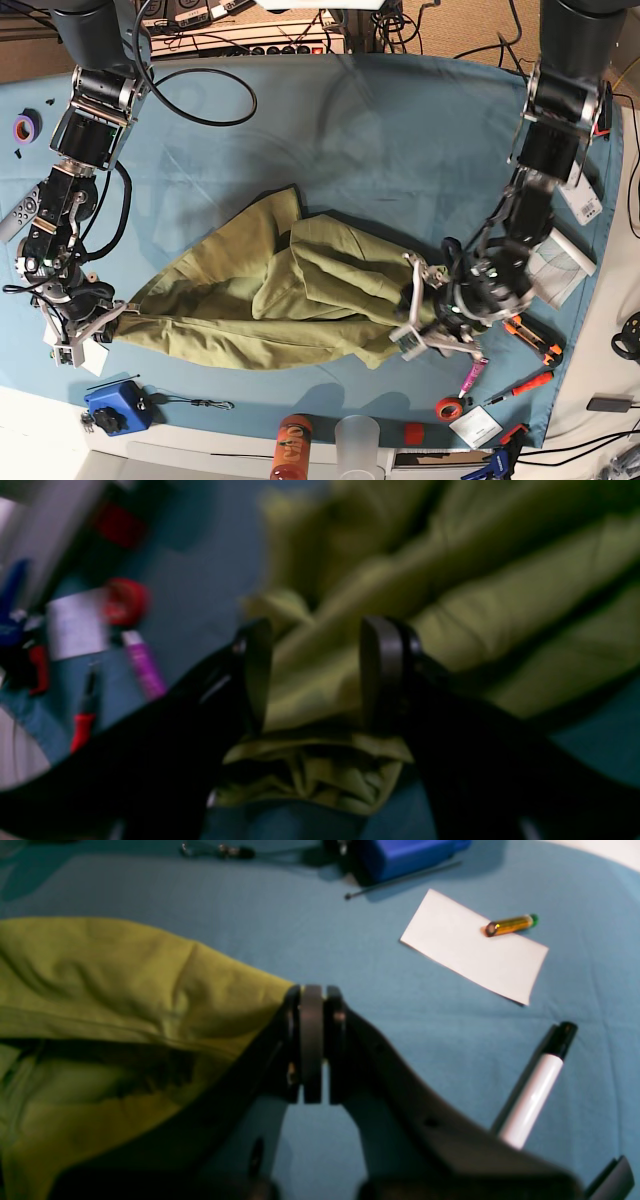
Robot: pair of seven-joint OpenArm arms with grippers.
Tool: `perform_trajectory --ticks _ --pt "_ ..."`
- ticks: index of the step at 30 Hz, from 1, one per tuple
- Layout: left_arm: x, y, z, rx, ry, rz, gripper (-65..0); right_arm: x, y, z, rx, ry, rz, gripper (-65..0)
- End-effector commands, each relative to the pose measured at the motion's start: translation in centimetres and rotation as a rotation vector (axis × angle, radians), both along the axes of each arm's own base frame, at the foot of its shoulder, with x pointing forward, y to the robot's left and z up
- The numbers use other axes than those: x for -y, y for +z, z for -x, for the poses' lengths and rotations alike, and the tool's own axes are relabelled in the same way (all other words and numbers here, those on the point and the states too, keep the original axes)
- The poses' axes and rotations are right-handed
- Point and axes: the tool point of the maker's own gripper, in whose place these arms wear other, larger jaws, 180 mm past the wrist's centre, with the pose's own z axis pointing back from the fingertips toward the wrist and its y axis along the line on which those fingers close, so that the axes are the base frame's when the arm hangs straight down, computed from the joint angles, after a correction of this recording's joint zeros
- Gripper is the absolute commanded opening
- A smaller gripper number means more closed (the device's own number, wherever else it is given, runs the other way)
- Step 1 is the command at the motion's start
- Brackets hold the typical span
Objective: Layout the t-shirt on the table in an organized manner, then fold the t-shirt properly
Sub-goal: 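Grasp the opposite end of the shirt with the right gripper, then lift the shirt with both grippers and stretch it apart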
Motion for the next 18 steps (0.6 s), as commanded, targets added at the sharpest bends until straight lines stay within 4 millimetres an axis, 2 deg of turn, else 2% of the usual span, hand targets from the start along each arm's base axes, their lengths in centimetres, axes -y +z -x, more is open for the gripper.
perform_trajectory --ticks 1,4,10,14,16,18 --pt "0.4 2.1 -1.5 0.064 -0.017 -0.004 -36.0 0.6 2.7 -0.9 0.072 -0.003 0.019 -65.0" --pt "0.8 1.2 -1.7 0.06 -0.037 -0.061 -35.9 0.6 2.7 -0.8 0.07 -0.003 0.019 -65.0" --pt "1.5 1.6 -2.2 0.119 -0.038 -0.065 -36.0 0.6 2.5 -0.8 0.065 -0.004 0.019 -65.0" --pt "1.5 0.2 -1.3 0.06 -0.093 -0.091 -36.1 0.6 2.4 -0.7 0.056 -0.005 0.018 -65.0" --pt "1.1 -1.0 -1.2 0.028 -0.076 -0.096 -39.6 0.6 2.3 -0.7 0.054 -0.005 0.019 -65.0" --pt "0.9 -2.1 -1.1 -0.006 -0.064 -0.095 -46.4 0.6 2.3 -0.7 0.053 -0.005 0.018 -65.0"
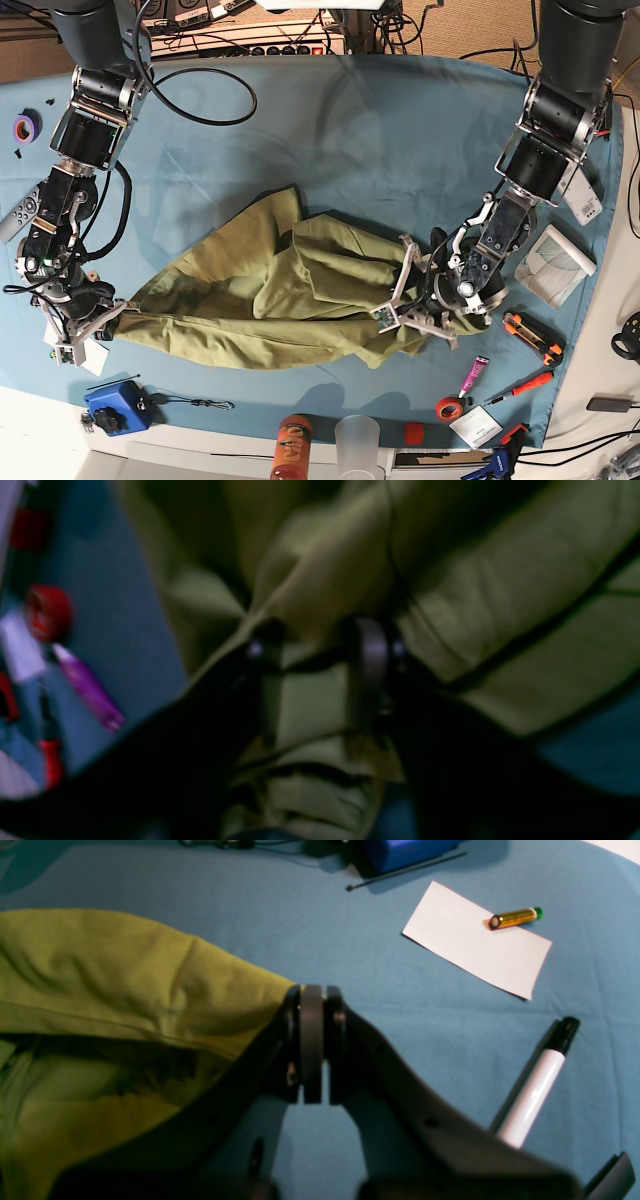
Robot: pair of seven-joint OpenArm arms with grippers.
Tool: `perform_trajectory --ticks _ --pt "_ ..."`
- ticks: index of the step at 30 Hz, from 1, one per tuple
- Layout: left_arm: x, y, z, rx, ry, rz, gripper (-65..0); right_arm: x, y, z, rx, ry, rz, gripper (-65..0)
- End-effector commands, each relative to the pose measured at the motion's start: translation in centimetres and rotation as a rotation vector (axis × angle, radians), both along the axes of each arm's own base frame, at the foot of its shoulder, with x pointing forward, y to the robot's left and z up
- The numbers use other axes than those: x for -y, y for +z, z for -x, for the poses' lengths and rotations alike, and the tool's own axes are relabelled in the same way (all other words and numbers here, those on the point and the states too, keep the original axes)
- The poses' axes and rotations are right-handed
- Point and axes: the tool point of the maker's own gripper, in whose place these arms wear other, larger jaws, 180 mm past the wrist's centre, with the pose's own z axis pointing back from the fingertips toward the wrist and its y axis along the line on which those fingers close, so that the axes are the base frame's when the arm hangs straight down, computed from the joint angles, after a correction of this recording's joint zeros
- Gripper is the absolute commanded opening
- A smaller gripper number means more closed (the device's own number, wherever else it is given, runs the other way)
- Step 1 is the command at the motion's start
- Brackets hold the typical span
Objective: Layout the t-shirt on the table in an organized manner, then fold the t-shirt properly
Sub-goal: 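Lift the shirt with both grippers and stretch it apart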
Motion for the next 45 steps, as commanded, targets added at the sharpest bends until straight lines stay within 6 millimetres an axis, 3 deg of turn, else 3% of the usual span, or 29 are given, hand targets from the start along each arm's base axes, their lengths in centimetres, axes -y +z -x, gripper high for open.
perform_trajectory --ticks 1,5,12,18,22,29,34,38,45 --pt "0.5 2.0 -1.5 0.045 0.005 0.037 -49.7 0.5 2.6 -0.8 0.071 -0.001 0.018 -65.0" --pt "0.5 2.2 -2.3 0.066 0.074 0.062 -65.0 0.6 2.6 -0.8 0.071 -0.002 0.018 -65.0" --pt "-3.0 5.8 -3.9 0.152 0.381 -0.015 -65.0 0.6 2.9 -1.0 0.088 0.0 0.018 -65.0" --pt "-4.1 9.9 -2.7 0.173 0.521 -0.031 -65.0 -0.6 3.3 -1.0 0.101 0.05 -0.033 -65.0" --pt "-5.2 11.7 -1.7 0.199 0.589 0.059 -65.0 -2.0 3.1 -0.6 0.07 0.104 -0.088 -65.0" --pt "-9.1 11.2 2.1 0.159 0.735 0.248 -65.0 -1.9 7.9 0.7 0.175 0.117 -0.164 -65.0" --pt "-10.2 11.2 5.5 0.129 0.735 0.36 -65.0 -2.2 8.2 2.3 0.204 0.161 -0.235 -65.0" --pt "-11.4 11.9 8.2 0.154 0.758 0.409 -65.0 -2.2 7.7 5.0 0.208 0.177 -0.216 -65.0" --pt "-12.1 14.4 13.6 0.219 0.713 0.457 -65.0 -1.8 10.0 11.1 0.292 0.178 -0.069 -65.0"
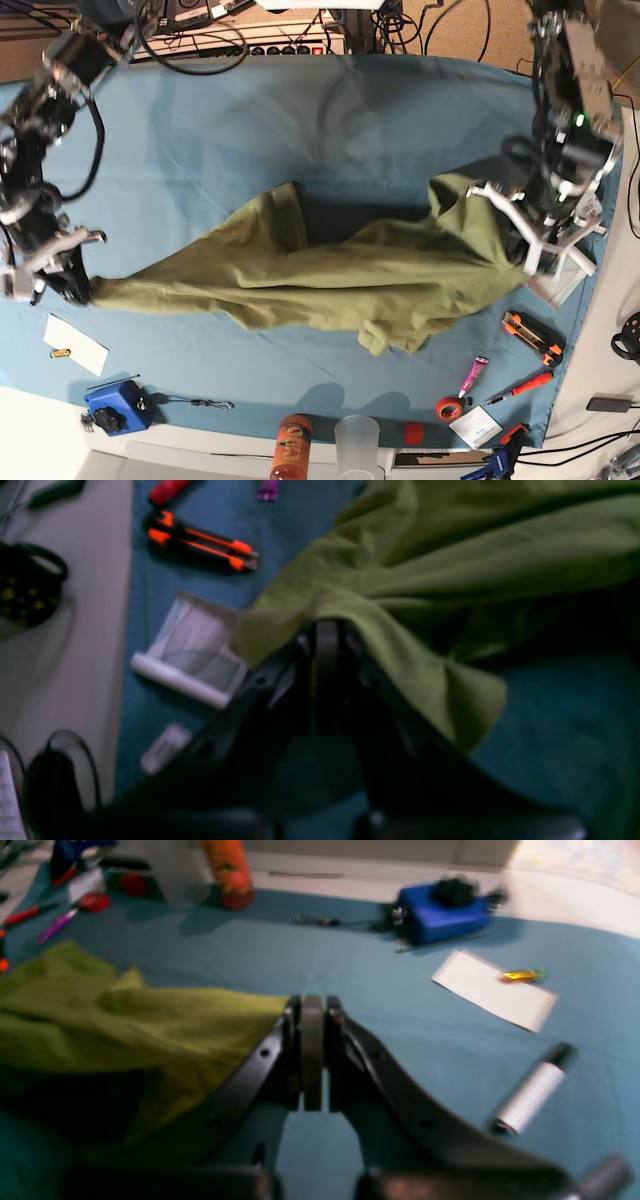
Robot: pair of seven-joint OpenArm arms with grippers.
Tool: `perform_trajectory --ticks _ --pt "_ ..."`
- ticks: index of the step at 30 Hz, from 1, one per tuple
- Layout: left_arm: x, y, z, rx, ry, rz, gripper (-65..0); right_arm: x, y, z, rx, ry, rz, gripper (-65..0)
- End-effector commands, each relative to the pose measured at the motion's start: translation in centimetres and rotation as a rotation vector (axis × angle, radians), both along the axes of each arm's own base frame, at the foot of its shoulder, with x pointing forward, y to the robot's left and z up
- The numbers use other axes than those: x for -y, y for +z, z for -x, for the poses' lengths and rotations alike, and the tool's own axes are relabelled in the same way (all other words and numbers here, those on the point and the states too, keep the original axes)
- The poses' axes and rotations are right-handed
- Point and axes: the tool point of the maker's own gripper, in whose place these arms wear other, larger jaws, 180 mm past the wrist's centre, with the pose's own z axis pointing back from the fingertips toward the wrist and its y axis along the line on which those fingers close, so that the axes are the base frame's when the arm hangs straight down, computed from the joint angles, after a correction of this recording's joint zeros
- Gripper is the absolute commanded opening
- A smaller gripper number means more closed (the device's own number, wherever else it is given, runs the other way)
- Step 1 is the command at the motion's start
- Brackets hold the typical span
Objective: Layout the t-shirt on the table in an organized manner, then fold the t-shirt properly
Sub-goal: 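Lift the shirt with both grippers and stretch it apart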
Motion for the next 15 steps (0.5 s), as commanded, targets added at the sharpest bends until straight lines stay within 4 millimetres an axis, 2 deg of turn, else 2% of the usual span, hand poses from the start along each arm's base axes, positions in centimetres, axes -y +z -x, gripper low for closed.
perform_trajectory --ticks 1,3,6,9,12,15 --pt "-0.3 1.8 0.2 0.062 0.003 -0.004 -65.0 0.5 2.4 0.6 0.078 -0.009 0.026 -65.0" --pt "-0.8 2.2 1.6 0.066 0.011 -0.022 -65.0 1.3 3.6 2.5 0.114 -0.042 0.056 -65.0" --pt "-2.9 0.9 3.3 0.013 0.069 -0.038 -65.0 2.7 5.8 5.3 0.177 -0.098 0.11 -65.0" --pt "-4.5 0.5 4.5 -0.003 0.109 -0.03 -65.0 3.7 7.3 7.6 0.22 -0.14 0.148 -65.0" --pt "-5.4 0.4 5.2 -0.014 0.136 -0.017 -65.0 4.8 7.8 8.9 0.233 -0.182 0.154 -65.0" --pt "-6.0 0.6 5.4 -0.009 0.149 -0.015 -65.0 5.4 8.1 9.4 0.239 -0.207 0.158 -65.0"
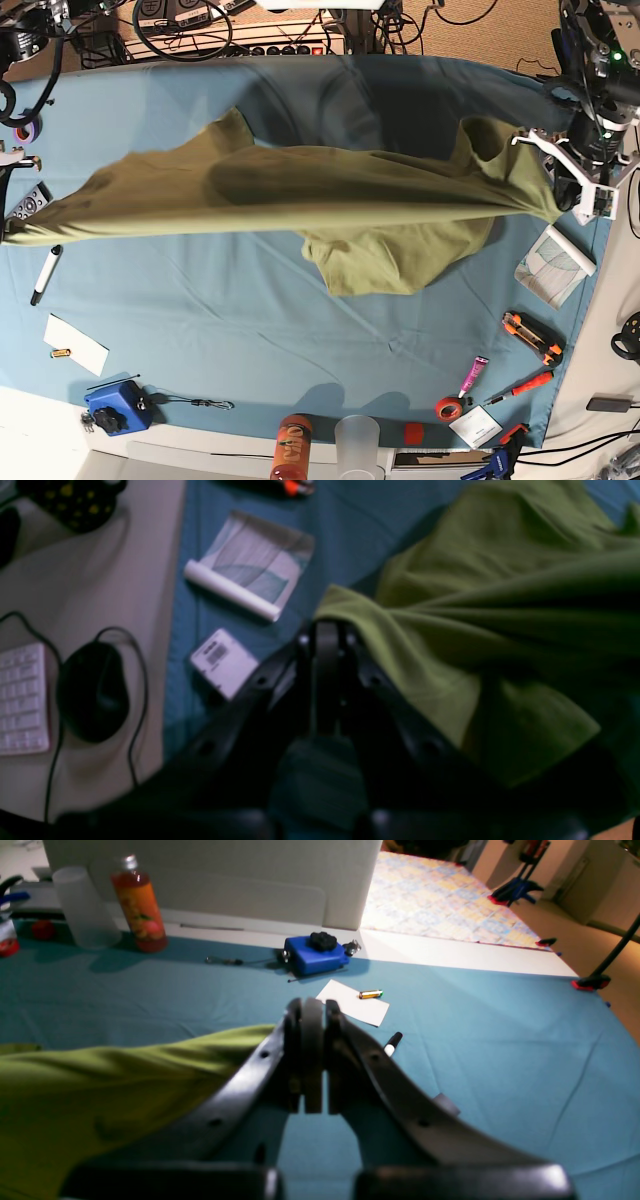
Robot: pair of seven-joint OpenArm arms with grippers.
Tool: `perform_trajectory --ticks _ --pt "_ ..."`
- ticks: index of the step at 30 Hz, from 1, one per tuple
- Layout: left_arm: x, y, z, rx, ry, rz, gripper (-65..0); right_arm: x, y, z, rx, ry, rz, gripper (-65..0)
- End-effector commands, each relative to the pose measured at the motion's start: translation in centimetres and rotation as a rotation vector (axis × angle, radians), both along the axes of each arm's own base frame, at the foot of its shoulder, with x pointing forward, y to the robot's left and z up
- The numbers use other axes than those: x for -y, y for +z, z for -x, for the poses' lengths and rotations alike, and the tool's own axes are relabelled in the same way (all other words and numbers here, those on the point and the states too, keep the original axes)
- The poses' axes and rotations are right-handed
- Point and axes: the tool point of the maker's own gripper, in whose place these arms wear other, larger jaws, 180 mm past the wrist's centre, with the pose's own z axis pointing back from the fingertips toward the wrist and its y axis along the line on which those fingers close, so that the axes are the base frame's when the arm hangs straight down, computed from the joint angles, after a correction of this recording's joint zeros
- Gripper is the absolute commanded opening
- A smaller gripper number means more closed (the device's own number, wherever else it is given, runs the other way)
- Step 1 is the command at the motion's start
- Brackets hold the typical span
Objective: Layout the t-shirt on the table in an organized manner, then fold the t-shirt properly
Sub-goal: 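Lift the shirt with both grippers and stretch it apart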
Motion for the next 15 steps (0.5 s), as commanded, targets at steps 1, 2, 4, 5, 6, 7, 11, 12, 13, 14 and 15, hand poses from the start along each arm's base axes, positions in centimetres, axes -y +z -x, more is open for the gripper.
perform_trajectory --ticks 1,2,4,5,6,7,11,12,13,14,15 --pt "-0.2 1.1 -0.3 0.042 -0.01 -0.022 -65.0 -0.1 1.5 0.0 0.048 0.006 0.025 -65.0" --pt "0.0 1.2 -0.3 0.046 -0.017 -0.016 -65.0 -0.1 1.5 -0.1 0.046 0.008 0.026 -65.0" --pt "0.3 1.3 -0.4 0.054 -0.026 0.0 -65.0 -0.4 1.3 -0.3 0.04 0.022 0.026 -65.0" --pt "0.4 1.5 -0.5 0.064 -0.029 0.005 -65.0 -0.6 1.1 -0.5 0.032 0.026 0.028 -65.0" --pt "0.4 1.7 -0.6 0.079 -0.032 0.009 -65.0 -0.6 0.8 -0.7 0.02 0.027 0.031 -65.0" --pt "0.5 2.1 -0.8 0.099 -0.035 0.011 -65.0 -0.7 0.4 -1.1 0.008 0.028 0.036 -65.0" --pt "1.7 4.0 -2.0 0.194 -0.108 0.018 -65.0 -1.0 -1.6 -3.3 -0.031 0.051 0.028 -65.0" --pt "2.4 4.6 -2.3 0.219 -0.142 0.028 -65.0 -1.0 -2.3 -4.0 -0.047 0.054 0.018 -65.0" --pt "3.0 5.1 -2.5 0.245 -0.173 0.038 -65.0 -1.0 -3.0 -4.8 -0.06 0.058 0.005 -65.0" --pt "3.6 5.5 -2.7 0.265 -0.198 0.046 -65.0 -1.0 -3.6 -5.6 -0.075 0.061 -0.008 -65.0" --pt "4.1 5.7 -2.9 0.276 -0.218 0.046 -65.0 -1.0 -4.3 -6.4 -0.089 0.066 -0.023 -65.0"
